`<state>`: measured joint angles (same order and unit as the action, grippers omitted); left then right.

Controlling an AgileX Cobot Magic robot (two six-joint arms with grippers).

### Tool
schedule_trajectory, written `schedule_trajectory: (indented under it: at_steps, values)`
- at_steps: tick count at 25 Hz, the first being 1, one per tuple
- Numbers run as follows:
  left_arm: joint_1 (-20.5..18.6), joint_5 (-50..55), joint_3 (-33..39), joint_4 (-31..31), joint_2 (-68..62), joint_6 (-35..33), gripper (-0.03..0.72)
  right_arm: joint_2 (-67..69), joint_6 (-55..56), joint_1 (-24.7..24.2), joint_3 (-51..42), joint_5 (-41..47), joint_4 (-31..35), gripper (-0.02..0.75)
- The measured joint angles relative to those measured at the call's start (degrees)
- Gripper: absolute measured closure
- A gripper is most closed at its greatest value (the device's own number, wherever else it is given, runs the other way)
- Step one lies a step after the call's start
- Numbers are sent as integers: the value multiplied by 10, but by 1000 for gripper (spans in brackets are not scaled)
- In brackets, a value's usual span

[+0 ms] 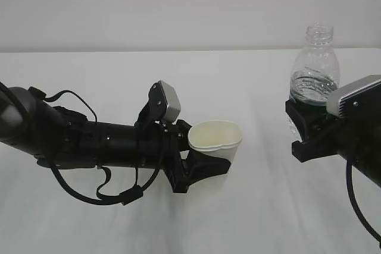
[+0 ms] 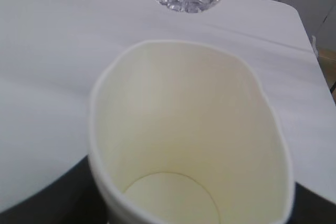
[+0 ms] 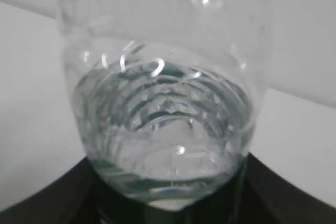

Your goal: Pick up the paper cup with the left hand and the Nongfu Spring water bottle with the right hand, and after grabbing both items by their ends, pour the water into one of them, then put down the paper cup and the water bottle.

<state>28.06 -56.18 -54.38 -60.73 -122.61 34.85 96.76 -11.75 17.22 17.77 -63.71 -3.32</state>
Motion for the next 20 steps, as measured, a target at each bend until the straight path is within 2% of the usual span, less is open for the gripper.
schedule_trajectory:
  at_steps: [10,20]
  values:
    - [1,0,-1,-24,0,0,232,-26,-21,0,-33,36,11,325]
    - [21,-4,-1,0,0,0,232,-26,-100,0,-33,36,16,325]
